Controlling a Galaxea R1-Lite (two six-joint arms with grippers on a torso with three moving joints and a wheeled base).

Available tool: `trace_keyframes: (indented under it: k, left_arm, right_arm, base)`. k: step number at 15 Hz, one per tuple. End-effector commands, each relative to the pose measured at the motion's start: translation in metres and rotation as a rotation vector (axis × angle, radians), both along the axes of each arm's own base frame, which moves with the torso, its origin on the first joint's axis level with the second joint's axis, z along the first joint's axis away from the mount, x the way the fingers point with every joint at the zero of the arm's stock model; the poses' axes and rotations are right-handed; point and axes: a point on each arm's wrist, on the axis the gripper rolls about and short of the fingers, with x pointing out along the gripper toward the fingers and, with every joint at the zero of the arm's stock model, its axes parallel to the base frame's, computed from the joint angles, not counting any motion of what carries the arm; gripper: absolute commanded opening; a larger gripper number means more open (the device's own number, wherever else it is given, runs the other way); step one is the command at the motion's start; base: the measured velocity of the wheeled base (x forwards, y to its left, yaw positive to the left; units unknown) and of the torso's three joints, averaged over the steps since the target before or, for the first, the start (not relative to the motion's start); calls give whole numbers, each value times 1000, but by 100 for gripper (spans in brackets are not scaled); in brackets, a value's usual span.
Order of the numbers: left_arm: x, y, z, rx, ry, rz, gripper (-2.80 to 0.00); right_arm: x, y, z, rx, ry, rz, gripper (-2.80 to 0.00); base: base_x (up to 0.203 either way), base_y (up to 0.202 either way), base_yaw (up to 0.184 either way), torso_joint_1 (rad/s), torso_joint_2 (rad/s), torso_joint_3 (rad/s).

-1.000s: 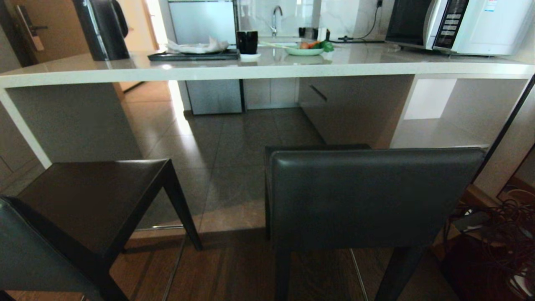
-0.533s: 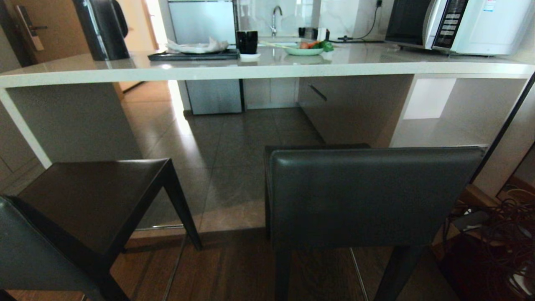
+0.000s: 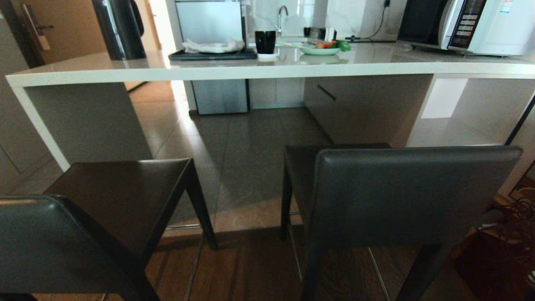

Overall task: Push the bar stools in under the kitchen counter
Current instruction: Push the gray chair back under the dining table

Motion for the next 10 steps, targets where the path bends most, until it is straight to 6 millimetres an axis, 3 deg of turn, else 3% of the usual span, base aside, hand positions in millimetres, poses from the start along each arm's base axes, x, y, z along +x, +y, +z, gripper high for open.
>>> trace_keyframes:
  k: [1, 10]
  left_arm:
    - [0, 0, 0, 0, 0, 0, -280]
    - [0, 0, 0, 0, 1, 0, -280]
  right_arm:
    - [0, 0, 0, -1, 1, 1, -280]
    - [0, 0, 0, -1, 1, 1, -280]
  base:
    - [0, 196, -3, -2, 2, 5]
    - [0, 196, -2, 2, 3, 2]
